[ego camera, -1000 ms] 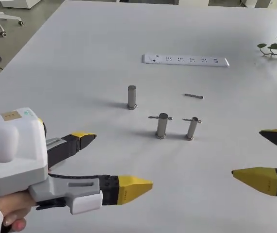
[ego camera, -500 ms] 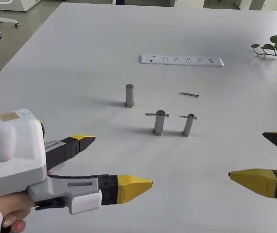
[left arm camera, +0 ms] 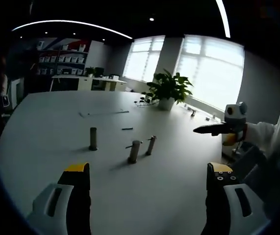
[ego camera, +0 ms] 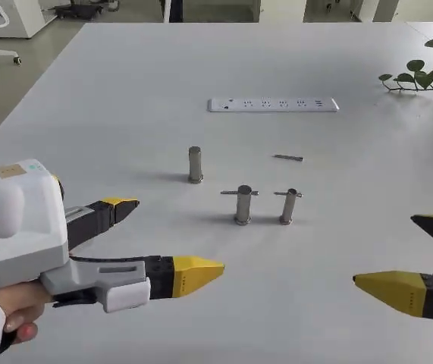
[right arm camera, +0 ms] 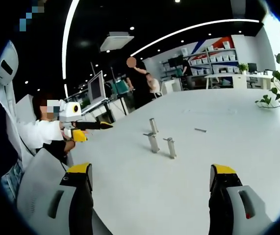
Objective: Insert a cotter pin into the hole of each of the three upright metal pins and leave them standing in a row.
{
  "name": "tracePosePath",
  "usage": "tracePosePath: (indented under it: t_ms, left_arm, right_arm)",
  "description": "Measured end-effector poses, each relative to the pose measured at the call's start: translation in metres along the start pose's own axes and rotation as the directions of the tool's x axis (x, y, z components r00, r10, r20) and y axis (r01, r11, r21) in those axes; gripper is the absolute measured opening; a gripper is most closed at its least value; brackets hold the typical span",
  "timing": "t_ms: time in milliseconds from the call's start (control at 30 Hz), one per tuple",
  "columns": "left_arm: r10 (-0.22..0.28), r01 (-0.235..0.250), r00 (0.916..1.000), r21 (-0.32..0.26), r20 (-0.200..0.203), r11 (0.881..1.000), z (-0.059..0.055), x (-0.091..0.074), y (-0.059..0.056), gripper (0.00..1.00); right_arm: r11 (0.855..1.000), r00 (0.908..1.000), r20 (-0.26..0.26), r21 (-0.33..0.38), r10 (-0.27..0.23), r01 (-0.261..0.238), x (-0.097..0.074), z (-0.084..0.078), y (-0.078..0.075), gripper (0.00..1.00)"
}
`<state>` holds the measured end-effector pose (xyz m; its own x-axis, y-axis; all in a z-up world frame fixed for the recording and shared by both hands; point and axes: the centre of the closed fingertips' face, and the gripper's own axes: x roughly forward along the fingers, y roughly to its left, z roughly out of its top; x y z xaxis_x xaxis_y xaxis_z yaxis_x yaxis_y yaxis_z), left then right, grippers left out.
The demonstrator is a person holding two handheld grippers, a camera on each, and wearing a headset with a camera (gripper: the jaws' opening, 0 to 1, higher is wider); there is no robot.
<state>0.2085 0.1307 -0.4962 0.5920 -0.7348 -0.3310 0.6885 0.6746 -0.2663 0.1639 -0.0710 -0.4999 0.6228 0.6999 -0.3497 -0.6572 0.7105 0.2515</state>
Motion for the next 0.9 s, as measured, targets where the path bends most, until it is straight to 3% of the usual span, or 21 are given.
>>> tracePosePath:
  t_ms: [100, 267, 500, 667, 800, 900]
  left_arm:
    - [0.037, -0.038, 0.9993, 0.034, 0.009, 0.999, 0.014, 0.013, 0.017, 0.99]
    - [0.086, -0.088, 0.9940, 0.027, 0.067, 0.996, 0.041, 0.034, 0.040, 0.99]
    - [0.184, -0.185, 0.9781, 0.001, 0.098, 0.983, 0.059, 0.059, 0.079, 0.94]
    - [0.194, -0.195, 0.9772, -0.005, 0.085, 0.981, 0.058, 0.076, 0.094, 0.86]
    - [0.206, -0.206, 0.9780, 0.015, 0.034, 0.978, 0.046, 0.090, 0.103, 0.82]
    - [0.194, -0.194, 0.9810, 0.055, -0.002, 0.980, 0.038, 0.100, 0.105, 0.71]
  right_arm:
    - [1.000, 0.9998, -0.002, 0.007, -0.018, 0.018, -0.003, -0.002, -0.002, 0.97]
    - [0.999, 0.9991, 0.007, 0.019, -0.043, 0.043, -0.008, -0.003, -0.002, 0.96]
    - [0.998, 0.9980, 0.010, 0.019, -0.062, 0.062, -0.010, -0.002, -0.004, 0.95]
    - [0.997, 0.9974, 0.003, 0.011, -0.071, 0.071, -0.010, -0.003, -0.005, 0.95]
    - [0.997, 0.9970, -0.003, 0.006, -0.077, 0.077, -0.011, -0.003, -0.005, 0.94]
    - [0.997, 0.9966, -0.010, 0.004, -0.082, 0.082, -0.011, -0.005, -0.006, 0.94]
